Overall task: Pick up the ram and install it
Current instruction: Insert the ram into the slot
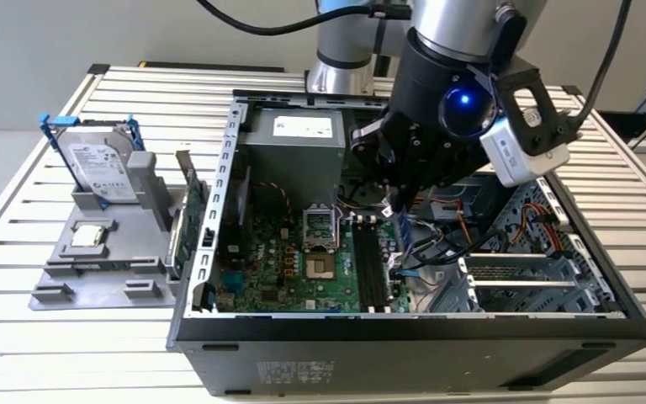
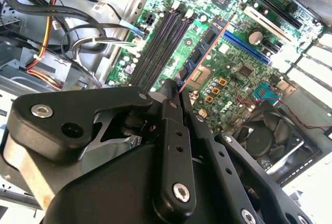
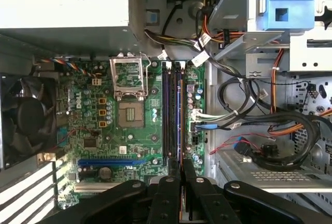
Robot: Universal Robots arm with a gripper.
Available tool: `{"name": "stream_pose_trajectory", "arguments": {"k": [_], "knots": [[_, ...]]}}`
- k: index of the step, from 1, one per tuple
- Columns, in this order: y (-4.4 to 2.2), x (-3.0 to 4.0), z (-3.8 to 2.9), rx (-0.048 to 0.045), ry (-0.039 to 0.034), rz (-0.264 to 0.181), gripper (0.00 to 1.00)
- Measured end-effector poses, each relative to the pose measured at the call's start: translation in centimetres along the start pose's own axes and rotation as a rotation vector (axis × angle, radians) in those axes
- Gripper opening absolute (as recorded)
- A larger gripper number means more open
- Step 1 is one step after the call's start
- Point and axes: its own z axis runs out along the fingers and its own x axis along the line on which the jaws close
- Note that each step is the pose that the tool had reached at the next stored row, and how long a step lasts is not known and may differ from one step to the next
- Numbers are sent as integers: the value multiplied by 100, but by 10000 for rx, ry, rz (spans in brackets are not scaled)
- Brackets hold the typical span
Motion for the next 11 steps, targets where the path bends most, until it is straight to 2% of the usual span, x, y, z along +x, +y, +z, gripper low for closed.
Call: {"name": "stream_pose_trajectory", "arguments": {"k": [11], "knots": [[2,0,49,0,0,15,0]]}}
